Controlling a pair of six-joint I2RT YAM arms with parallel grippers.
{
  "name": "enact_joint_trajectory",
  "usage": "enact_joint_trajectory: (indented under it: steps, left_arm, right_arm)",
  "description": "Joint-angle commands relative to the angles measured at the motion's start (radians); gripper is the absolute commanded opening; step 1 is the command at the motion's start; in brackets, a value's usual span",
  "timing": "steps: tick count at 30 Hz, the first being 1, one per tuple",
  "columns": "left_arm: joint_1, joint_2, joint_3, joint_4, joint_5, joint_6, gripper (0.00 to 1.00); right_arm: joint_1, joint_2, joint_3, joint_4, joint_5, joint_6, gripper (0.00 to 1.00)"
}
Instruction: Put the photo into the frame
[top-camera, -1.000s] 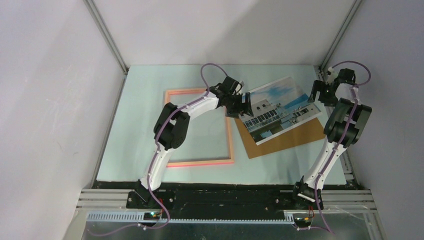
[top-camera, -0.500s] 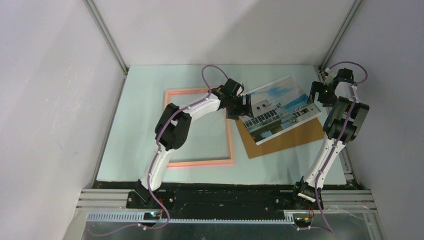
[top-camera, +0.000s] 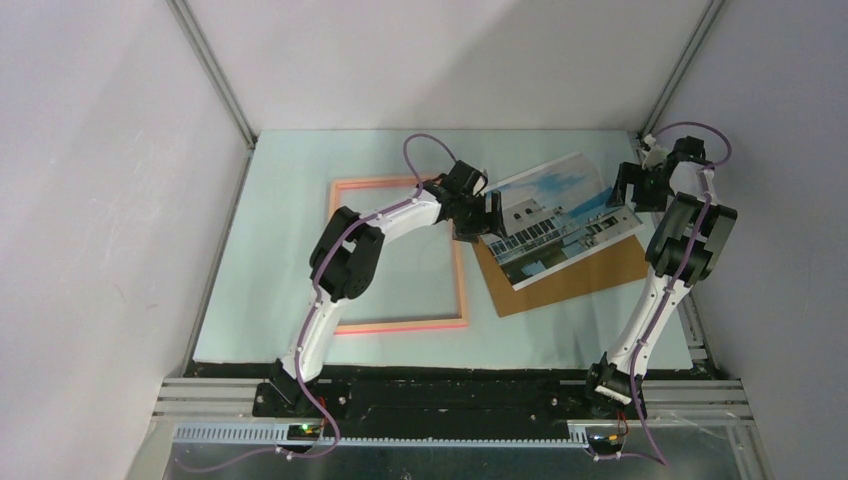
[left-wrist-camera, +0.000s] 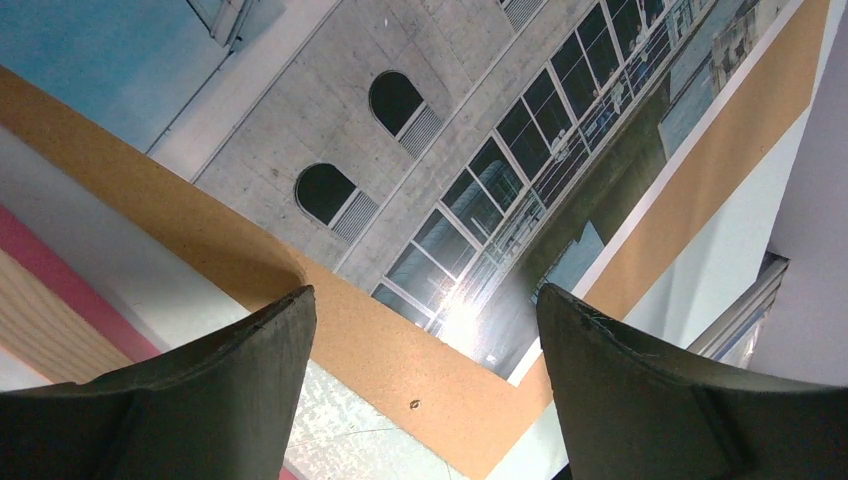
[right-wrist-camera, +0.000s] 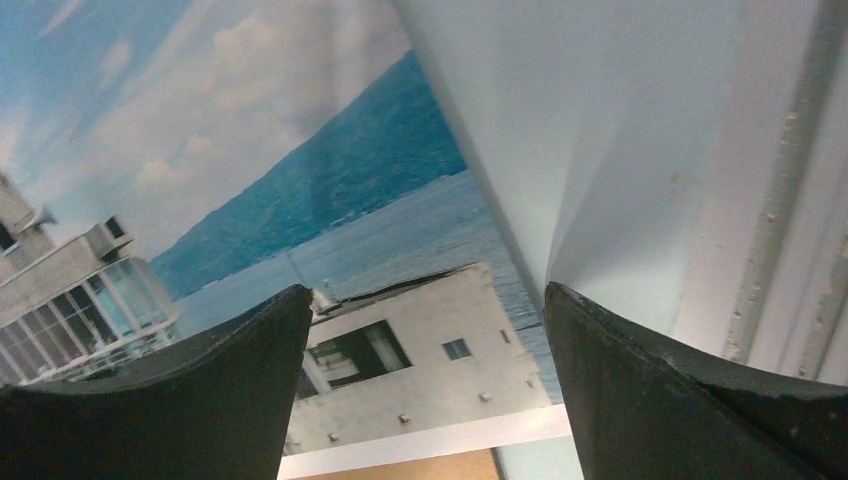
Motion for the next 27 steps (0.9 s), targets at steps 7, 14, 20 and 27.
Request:
enact_joint_trajectory:
  steps: [7, 14, 20, 27]
  left_arm:
    - [-0.013, -0.017, -0.058, -0.013, -0.020, 0.001, 0.87]
    - [-0.013, -0.024, -0.071, -0.009, -0.032, 0.009, 0.87]
    - [-0.014, -0.032, -0.068, -0.006, -0.037, 0.023, 0.87]
    - [-0.015, -0.030, -0.073, -0.003, -0.036, 0.027, 0.87]
  right_arm:
    - [-0.022, 0.006, 0.004, -0.150, -0.220, -0.037, 0.87]
    - [-0.069, -0.037, -0.023, -0.191, -0.329, -0.023, 0.84]
    - [-0.102, -0.059, -0.040, -0.216, -0.415, -0.017, 0.83]
    - [-0.119, -0.088, -0.075, -0.199, -0.457, -0.004, 0.82]
